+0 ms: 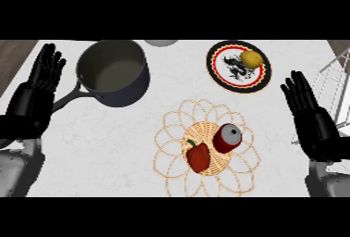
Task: Pick the can from the placemat and place it in the tiered shelf
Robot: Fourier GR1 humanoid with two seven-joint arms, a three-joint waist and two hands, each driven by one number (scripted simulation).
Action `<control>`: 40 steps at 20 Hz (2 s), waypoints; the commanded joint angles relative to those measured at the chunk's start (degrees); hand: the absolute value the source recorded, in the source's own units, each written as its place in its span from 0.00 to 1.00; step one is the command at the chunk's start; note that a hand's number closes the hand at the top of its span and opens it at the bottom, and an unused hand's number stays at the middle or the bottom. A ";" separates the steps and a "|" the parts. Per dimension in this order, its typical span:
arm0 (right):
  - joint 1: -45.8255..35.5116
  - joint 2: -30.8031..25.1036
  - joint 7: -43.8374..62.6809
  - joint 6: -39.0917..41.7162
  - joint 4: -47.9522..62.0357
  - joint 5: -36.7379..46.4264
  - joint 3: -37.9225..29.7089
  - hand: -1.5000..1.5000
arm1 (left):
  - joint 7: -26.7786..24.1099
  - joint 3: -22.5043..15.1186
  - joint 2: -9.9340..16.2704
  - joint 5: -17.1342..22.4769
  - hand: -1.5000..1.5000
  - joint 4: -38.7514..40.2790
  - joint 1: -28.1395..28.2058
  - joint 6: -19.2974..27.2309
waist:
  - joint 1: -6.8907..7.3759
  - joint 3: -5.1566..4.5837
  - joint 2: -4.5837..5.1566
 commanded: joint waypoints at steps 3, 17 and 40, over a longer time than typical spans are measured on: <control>1.46 -0.58 -8.31 -7.91 -2.46 19.57 7.93 1.00 | 0.85 -1.00 3.75 -3.36 0.50 3.58 2.29 -2.66 | -2.24 0.91 -0.64; 13.28 8.05 -26.84 -37.90 2.17 50.87 16.61 0.00 | -4.17 -5.39 4.25 -8.96 0.50 10.41 9.20 -7.57 | -2.92 0.94 -0.75; 21.82 17.29 42.23 3.07 -14.87 120.30 31.48 0.00 | -4.35 -5.38 2.72 -9.94 0.50 9.56 9.91 -7.69 | -2.79 0.78 -0.61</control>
